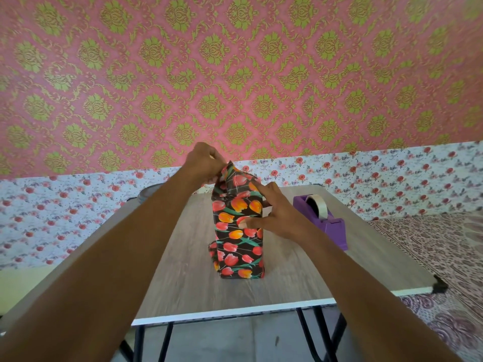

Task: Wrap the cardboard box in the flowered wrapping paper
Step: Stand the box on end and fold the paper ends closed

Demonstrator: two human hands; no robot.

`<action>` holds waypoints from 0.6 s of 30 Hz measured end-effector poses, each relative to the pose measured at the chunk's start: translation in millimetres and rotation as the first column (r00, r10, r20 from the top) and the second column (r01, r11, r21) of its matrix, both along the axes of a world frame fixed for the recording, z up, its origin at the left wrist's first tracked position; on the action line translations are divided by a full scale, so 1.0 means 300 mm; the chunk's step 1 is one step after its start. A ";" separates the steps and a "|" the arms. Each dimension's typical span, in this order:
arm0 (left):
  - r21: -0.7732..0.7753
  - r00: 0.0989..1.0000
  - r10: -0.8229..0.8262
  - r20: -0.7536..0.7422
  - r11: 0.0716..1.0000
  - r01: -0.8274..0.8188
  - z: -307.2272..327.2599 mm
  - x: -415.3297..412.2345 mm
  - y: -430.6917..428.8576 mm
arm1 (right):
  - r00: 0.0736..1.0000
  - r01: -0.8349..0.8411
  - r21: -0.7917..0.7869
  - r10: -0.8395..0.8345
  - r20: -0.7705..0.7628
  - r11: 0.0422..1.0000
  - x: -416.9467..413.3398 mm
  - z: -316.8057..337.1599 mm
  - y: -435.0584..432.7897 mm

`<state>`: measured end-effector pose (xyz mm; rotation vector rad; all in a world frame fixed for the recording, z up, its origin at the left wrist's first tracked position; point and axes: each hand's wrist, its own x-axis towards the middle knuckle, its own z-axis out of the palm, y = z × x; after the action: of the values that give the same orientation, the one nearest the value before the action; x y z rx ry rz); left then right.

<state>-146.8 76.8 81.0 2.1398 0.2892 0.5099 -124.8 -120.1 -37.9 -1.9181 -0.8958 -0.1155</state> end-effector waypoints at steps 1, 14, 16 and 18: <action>0.076 1.000 0.012 0.029 0.997 -0.014 -0.011 0.001 0.001 | 1.000 0.008 -0.007 -0.008 -0.004 1.000 0.001 0.001 -0.002; 0.447 0.841 -0.541 0.013 0.755 0.479 0.048 -0.167 0.039 | 1.000 -0.001 -0.026 0.001 -0.002 1.000 -0.020 0.019 -0.004; 0.507 0.826 -0.557 0.082 0.737 0.447 0.036 -0.178 0.040 | 1.000 0.003 -0.029 -0.004 -0.011 1.000 -0.019 0.020 -0.004; 0.574 0.807 -0.567 0.166 0.721 0.389 0.022 -0.189 0.035 | 1.000 -0.003 -0.019 0.003 -0.027 1.000 -0.016 0.024 -0.004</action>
<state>-203.4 87.2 87.6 2.4584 -0.6777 0.6716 -129.7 -121.3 -30.7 -1.9320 -0.8850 -0.0797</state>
